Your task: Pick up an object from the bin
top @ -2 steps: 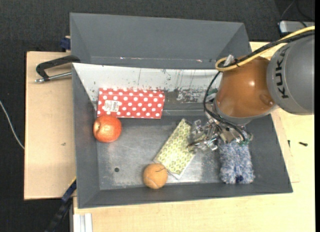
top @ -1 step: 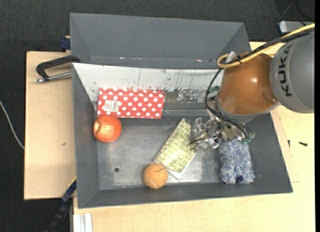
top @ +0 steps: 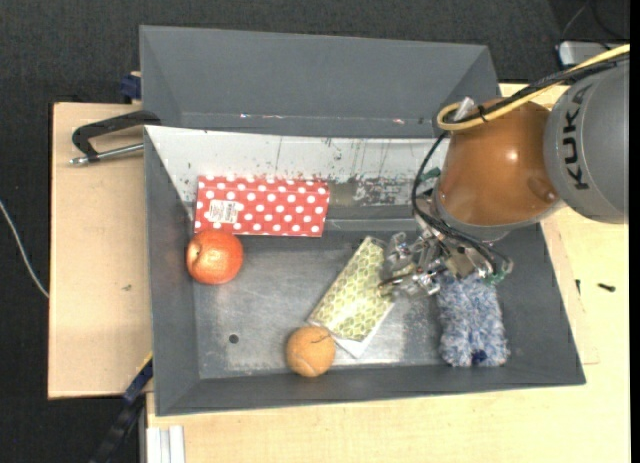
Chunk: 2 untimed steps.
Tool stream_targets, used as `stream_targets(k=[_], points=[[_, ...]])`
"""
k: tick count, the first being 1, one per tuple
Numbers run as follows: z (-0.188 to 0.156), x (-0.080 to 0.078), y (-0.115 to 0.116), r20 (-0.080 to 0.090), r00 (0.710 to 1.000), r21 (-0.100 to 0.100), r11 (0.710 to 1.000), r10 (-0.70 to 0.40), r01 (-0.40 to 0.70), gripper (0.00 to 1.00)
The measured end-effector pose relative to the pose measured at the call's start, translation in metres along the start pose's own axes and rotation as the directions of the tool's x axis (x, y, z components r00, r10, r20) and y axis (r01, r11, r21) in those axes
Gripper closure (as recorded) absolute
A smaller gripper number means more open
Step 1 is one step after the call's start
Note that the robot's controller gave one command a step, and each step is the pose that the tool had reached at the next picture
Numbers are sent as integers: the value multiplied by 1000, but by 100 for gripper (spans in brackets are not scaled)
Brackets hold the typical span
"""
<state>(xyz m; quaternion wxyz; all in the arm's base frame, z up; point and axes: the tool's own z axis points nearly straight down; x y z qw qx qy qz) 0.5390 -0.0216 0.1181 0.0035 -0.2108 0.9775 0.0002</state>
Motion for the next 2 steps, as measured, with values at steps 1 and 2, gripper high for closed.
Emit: stream_targets(k=[1, 2], points=[[-11, 0, 0, 0, 1000, 0, 1000, 0, 0, 100], [-21, 0, 1, -2, 1000, -1, 1000, 1, -1, 100]])
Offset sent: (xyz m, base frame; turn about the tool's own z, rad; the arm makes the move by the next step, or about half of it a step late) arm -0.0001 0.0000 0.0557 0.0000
